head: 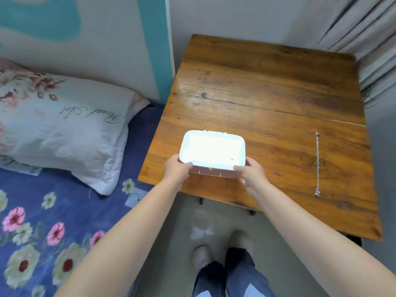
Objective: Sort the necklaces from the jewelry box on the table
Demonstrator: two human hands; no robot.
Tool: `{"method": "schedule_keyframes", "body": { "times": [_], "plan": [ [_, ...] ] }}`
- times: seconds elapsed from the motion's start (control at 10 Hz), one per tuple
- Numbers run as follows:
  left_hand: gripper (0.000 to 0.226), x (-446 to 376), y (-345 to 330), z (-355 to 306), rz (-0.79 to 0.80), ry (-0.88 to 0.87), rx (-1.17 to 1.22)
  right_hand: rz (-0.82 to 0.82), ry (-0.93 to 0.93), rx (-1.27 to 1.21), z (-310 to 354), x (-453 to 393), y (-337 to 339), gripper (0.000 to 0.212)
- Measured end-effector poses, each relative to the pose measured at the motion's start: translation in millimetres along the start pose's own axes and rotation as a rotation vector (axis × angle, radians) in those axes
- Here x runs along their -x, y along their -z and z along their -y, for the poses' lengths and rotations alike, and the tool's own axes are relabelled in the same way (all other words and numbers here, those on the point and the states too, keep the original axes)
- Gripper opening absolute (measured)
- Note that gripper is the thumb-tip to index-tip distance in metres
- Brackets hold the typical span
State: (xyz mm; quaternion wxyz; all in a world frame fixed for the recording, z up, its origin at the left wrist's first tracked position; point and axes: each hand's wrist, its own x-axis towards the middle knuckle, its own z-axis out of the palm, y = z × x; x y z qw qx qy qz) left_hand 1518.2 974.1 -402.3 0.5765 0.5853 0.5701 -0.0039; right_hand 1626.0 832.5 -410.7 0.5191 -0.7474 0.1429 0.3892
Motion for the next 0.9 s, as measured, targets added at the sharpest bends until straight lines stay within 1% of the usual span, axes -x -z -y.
{"method": "schedule_keyframes", "body": {
  "times": [0.2,0.3,0.5,0.6,0.7,0.8,0.9],
  "plan": [
    [0.039,-28.4,-9.0,-56.1,-0.012,-0.103,0.068,-0.038,0.063,-0.130,50.4,-33.7,-5.9,0.055],
    [0.041,-59.1,-15.2,-93.8,-0.040,-0.137,0.052,-0.032,0.106,-0.157,82.0,-69.7,-14.8,0.058],
    [0.038,-141.6,-24.5,-164.9,-0.073,-0.167,-0.002,-0.024,0.148,-0.186,151.1,-145.7,-46.9,0.055],
    [0.032,-180.7,-28.2,-184.7,-0.095,-0.196,-0.015,-0.011,0.218,-0.138,176.5,-175.6,-60.9,0.052],
    [0.031,-204.8,-31.3,-194.7,-0.107,-0.213,-0.035,-0.029,0.246,-0.089,191.5,-197.6,-70.1,0.052],
    [0.036,-215.4,-30.7,-198.3,-0.098,-0.251,-0.139,-0.070,0.276,-0.062,193.4,-200.6,-77.0,0.049],
    [0.044,-213.8,-25.1,-199.1,-0.034,-0.285,-0.218,-0.119,0.311,-0.007,189.4,-194.9,-79.2,0.046]
  ]
}}
